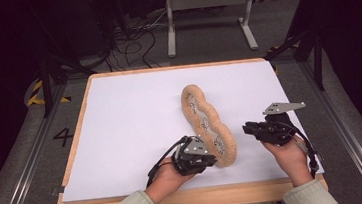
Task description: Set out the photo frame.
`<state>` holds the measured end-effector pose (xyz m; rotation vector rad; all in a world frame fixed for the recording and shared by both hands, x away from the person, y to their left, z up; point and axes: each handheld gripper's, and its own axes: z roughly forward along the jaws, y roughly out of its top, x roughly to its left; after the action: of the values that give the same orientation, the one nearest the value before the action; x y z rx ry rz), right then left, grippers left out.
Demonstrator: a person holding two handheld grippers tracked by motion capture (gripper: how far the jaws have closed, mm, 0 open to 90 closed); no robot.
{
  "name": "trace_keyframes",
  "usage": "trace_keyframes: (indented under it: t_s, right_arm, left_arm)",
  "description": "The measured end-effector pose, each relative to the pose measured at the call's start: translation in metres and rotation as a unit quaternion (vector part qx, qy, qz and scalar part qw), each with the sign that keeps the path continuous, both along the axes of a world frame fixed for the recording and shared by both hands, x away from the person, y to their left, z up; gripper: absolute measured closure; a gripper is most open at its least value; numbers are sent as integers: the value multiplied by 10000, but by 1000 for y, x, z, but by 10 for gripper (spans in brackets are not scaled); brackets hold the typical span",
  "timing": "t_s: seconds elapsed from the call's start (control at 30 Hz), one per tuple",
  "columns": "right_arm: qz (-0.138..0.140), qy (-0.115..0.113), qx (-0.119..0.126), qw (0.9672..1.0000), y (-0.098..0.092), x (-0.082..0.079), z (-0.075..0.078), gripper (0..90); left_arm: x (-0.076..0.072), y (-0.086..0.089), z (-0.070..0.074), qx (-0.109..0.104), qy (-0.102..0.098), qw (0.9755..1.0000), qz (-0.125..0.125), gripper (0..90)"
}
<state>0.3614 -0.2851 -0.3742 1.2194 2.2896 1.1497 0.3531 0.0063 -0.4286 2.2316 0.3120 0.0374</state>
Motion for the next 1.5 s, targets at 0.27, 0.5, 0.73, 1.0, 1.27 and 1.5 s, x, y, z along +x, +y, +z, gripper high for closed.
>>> trace_keyframes:
  t_s: [0.27, 0.5, 0.73, 1.0, 1.27, 1.5]
  right_arm:
    - [465, 200, 125, 9986, 33, 16, 30, 477]
    - [588, 283, -194, 9977, 65, 38, 44, 399]
    - [423, 657, -434, 9960, 89, 69, 36, 362]
    - [255, 971, -528, 9935, 105, 93, 24, 372]
    - [171, 1526, -702, 9856, 120, 105, 15, 521]
    - [3, 1671, -861, 9822, 125, 106, 16, 627]
  left_arm:
    - [-2, 43, 10, -259, 109, 9989, 370, 697]
    - [0, 68, 11, -302, 115, 9972, 679, 660]
    - [0, 93, 12, -321, 51, 9946, 989, 653]
    - [4, 114, 11, -424, 116, 9909, 1275, 654]
    - [6, 123, 11, -478, 144, 9886, 1418, 653]
    - [8, 128, 9, -488, 142, 9875, 1492, 654]
